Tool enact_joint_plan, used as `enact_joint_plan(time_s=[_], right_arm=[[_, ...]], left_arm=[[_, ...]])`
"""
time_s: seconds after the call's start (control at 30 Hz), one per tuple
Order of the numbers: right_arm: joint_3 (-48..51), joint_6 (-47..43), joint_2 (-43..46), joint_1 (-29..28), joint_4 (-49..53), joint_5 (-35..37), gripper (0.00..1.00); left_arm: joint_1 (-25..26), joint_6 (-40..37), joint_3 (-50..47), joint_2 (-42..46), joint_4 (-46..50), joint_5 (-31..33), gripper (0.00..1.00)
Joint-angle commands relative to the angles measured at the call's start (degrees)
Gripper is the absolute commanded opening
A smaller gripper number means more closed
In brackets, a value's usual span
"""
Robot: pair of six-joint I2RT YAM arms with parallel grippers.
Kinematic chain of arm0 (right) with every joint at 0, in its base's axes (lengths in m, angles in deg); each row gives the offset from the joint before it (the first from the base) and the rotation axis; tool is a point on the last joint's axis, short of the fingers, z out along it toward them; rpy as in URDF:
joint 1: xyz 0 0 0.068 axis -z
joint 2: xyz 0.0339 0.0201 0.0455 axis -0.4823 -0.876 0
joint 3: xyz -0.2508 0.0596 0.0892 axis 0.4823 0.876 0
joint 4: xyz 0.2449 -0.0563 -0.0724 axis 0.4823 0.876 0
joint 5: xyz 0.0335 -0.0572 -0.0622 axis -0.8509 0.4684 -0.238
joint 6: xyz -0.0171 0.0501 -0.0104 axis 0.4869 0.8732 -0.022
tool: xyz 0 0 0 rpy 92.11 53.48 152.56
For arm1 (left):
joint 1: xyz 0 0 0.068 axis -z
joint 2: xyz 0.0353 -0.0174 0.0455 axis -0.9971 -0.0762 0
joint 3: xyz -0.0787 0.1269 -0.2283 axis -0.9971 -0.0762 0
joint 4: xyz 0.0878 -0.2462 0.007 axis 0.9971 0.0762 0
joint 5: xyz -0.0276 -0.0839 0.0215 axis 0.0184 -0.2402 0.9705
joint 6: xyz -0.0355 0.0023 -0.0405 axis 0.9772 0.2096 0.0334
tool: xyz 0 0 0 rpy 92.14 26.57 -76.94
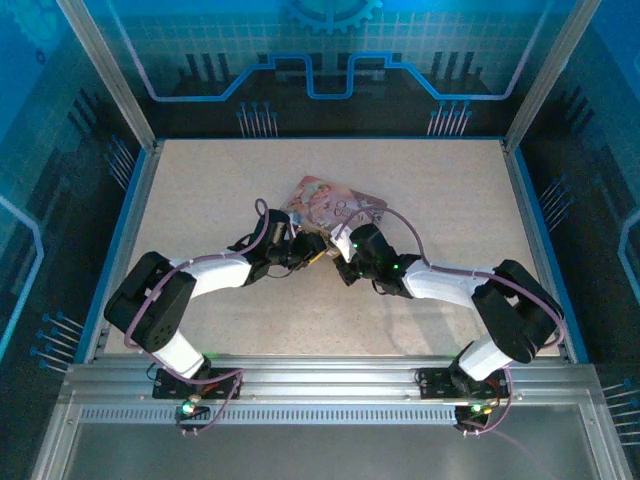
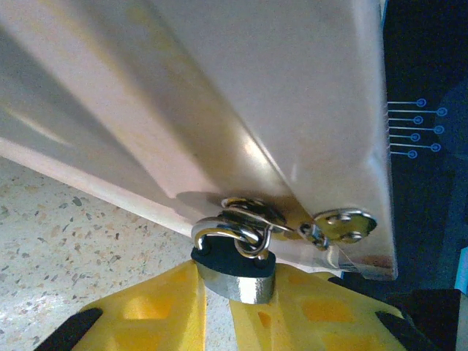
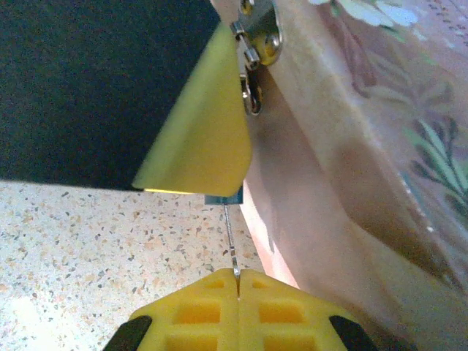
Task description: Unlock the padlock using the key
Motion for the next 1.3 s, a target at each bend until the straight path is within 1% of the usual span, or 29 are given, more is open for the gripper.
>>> enact_joint_plan(time_s=[0.0,0.23,0.97,1.17,1.27], right_arm=[[-1.06,0.19,1.58,0.41,0.11,-1.16,0.00],[-0.29,0.87,1.89,0.53,0.92,-1.15,0.00],[-4.60,1.84,-1.79,0.84,3.60,-1.48,0.00],[-5.03,2.96,-1.72,0.94,1.64,-3.48,0.00],[-4.03,4.16,-0.54,1.41,-1.73,-5.69,0.00]], left_arm=[[0.79,-0.13,1.76,-0.54,-2.84,-1.01,0.26],[0.78,-0.13,1.75,-0.54,-2.88,-1.11,0.26],[0.87,0.05,1.51,-0.59,-3.18,-1.12,0.26],[1.00,0.07,1.39,-0.72,-3.24,-1.08,0.26],[1.00,0.05,1.41,-0.72,-3.19,-1.12,0.26]])
